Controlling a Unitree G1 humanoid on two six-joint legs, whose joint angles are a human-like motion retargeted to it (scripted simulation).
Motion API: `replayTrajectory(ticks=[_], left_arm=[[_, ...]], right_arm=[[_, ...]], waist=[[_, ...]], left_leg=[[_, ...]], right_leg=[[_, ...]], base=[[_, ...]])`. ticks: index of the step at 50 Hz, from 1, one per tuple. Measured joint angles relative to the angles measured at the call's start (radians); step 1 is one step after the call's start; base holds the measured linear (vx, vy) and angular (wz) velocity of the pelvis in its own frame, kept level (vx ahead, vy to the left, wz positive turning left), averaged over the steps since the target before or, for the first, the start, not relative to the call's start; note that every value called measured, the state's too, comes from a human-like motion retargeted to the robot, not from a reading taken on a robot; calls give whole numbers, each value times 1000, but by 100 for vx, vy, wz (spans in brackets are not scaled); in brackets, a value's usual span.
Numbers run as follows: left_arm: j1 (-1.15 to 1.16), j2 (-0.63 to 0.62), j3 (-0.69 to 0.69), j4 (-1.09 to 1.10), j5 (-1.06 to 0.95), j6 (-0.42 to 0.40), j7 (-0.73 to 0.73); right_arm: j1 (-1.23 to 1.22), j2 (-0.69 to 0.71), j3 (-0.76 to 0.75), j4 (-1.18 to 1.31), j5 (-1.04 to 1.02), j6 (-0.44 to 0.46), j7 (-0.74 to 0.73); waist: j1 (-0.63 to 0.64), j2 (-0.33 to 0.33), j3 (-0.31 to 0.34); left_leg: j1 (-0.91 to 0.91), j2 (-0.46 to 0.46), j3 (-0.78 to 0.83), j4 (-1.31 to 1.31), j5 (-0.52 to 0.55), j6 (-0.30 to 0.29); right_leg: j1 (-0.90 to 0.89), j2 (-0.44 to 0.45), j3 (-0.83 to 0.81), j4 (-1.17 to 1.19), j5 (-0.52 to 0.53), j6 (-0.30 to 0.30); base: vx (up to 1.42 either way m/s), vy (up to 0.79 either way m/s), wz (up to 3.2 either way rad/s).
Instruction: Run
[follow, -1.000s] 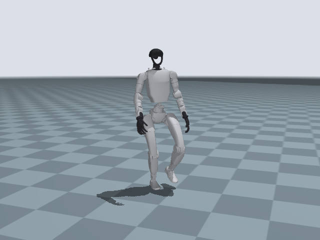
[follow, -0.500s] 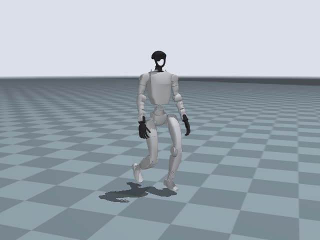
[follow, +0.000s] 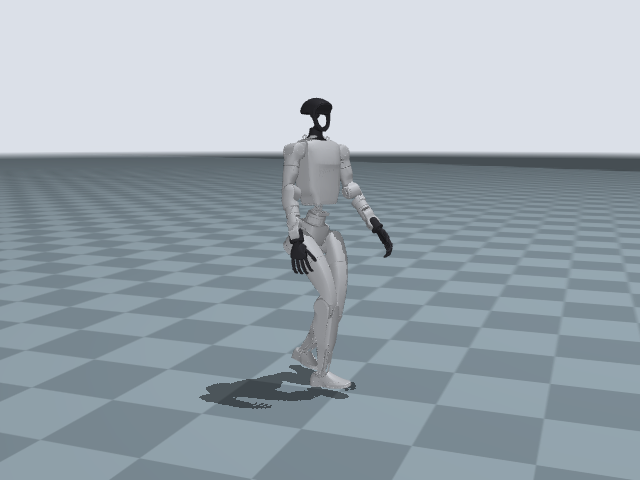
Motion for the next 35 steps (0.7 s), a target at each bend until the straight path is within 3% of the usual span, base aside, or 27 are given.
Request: replayTrajectory(ticks=[3,8,14,21,27,35], left_arm=[[37,-14,-15,53,34,16,-17],[68,-25,-27,157,77,45,-54],[105,-13,-26,212,87,69,-74],[123,11,7,220,39,68,-76],[112,17,43,210,-2,65,-67],[74,16,67,195,-32,62,-57]], right_arm=[[-9,-4,0,-2,-13,-3,-9],[-57,-25,7,-15,-23,1,-17],[-110,-56,16,-65,-17,3,-29],[-153,-61,17,-135,21,5,-31],[-156,-33,38,-146,31,4,-3],[-133,6,59,-74,6,14,44]], waist=[[17,11,-22],[46,35,-36],[75,20,-76],[72,-25,-79],[50,-33,-80],[15,-17,-78]], left_leg=[[-13,34,13,104,20,-18],[-116,124,50,363,181,-49],[-326,207,118,533,274,-18],[-400,199,141,309,239,-22],[-331,172,121,72,231,-51],[-232,178,126,-49,160,-36]], right_leg=[[4,5,-35,71,-39,-37],[53,16,-111,87,-104,-90],[67,-7,-179,70,-162,-110],[148,-34,-203,-21,-173,-96],[202,-37,-201,-66,-186,-97],[245,-37,-205,-65,-217,-104]], base=[[38,-8,70],[33,-9,64],[28,-11,67],[26,-9,56],[21,-6,29],[14,-2,23]])
